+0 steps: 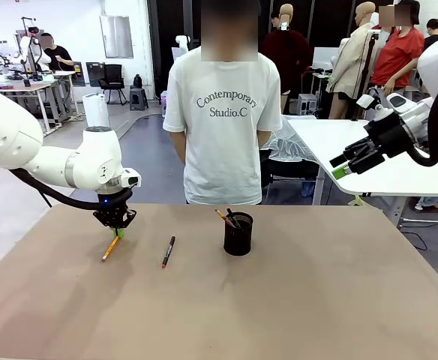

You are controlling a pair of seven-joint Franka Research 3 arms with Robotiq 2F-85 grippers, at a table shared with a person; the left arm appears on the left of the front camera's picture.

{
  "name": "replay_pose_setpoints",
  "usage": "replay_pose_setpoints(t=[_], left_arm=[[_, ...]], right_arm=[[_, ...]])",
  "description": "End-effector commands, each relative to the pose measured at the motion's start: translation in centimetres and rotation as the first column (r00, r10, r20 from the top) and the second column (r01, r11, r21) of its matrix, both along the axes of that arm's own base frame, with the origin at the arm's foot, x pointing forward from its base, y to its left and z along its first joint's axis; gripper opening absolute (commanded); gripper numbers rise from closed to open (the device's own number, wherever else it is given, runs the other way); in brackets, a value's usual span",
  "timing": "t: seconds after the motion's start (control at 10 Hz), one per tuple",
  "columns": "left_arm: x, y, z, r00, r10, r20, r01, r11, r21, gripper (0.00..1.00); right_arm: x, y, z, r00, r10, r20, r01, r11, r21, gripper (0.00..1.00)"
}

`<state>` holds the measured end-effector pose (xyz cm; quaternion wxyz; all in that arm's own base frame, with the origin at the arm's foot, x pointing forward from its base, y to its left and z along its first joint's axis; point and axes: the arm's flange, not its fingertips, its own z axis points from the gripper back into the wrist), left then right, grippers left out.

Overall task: Place the pens into the pen holder.
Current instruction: Pick up a writing instrument from the table and place it into the Pen holder.

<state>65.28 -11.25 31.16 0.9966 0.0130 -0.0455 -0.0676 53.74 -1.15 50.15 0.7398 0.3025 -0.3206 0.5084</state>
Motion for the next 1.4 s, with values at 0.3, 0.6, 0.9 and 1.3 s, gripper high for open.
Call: replay_pose_setpoints(t=[0.3,0.6,0.9,1.3], left_arm=[[-2.9,-0.9,2.0,0.999,-0.022,-0.03,0.021,0.999,-0.05,0.0],[-5.7,-1.5,6.7,0.977,-0.214,0.012,0.209,0.934,-0.29,0.0],[-8.8,-1.4,10.4,0.87,-0.472,0.145,0.478,0.729,-0.491,0.0],[-9.9,-0.7,11.6,0.636,-0.628,0.449,0.744,0.344,-0.573,0.0]], right_arm=[[0.0,0.1,0.2,1.0,-0.004,-0.004,0.004,1.0,0.001,1.0],[0.0,0.1,0.2,1.0,-0.004,-0.004,0.004,1.0,0.001,1.0],[0.0,0.1,0.2,1.0,-0.004,-0.004,0.004,1.0,0.001,1.0],[0.0,0.1,0.2,1.0,-0.004,-0.004,0.004,1.0,0.001,1.0]])
